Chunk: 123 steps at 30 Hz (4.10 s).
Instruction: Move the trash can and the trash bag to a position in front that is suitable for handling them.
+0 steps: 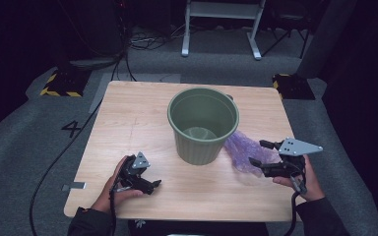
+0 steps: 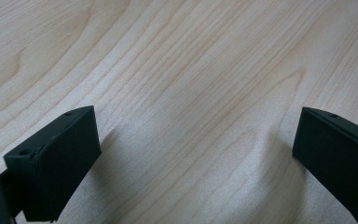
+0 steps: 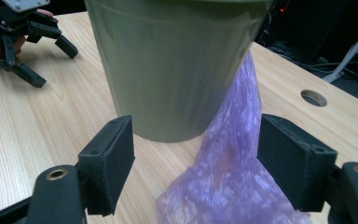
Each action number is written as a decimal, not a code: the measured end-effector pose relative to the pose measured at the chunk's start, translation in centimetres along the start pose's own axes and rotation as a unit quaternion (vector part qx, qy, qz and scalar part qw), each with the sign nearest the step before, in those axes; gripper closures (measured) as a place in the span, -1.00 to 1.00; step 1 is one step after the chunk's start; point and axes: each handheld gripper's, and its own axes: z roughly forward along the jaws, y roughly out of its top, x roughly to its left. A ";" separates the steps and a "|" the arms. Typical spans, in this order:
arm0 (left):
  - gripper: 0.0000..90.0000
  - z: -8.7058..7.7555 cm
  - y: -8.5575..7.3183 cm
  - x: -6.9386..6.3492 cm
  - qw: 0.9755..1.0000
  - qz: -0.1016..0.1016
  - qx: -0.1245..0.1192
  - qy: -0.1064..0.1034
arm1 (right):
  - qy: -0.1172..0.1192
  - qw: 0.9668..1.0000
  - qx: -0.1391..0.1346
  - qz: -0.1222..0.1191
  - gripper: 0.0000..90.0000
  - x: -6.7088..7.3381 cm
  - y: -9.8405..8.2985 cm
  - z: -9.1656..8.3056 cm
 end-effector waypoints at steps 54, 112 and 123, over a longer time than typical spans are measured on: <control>-0.99 0.0 0.0 0.0 1.000 0.000 0.000 0.000 | 0.057 0.997 -0.025 -0.050 -0.43 1.9 9.4 4.0; -1.00 0.0 0.0 0.0 1.000 0.000 0.001 0.000 | 0.161 0.976 -0.003 -0.148 0.19 8.7 11.2 9.4; -1.00 0.0 0.0 0.0 1.000 0.000 0.001 -0.001 | 0.119 0.985 -0.035 -0.117 -0.23 7.3 9.9 5.5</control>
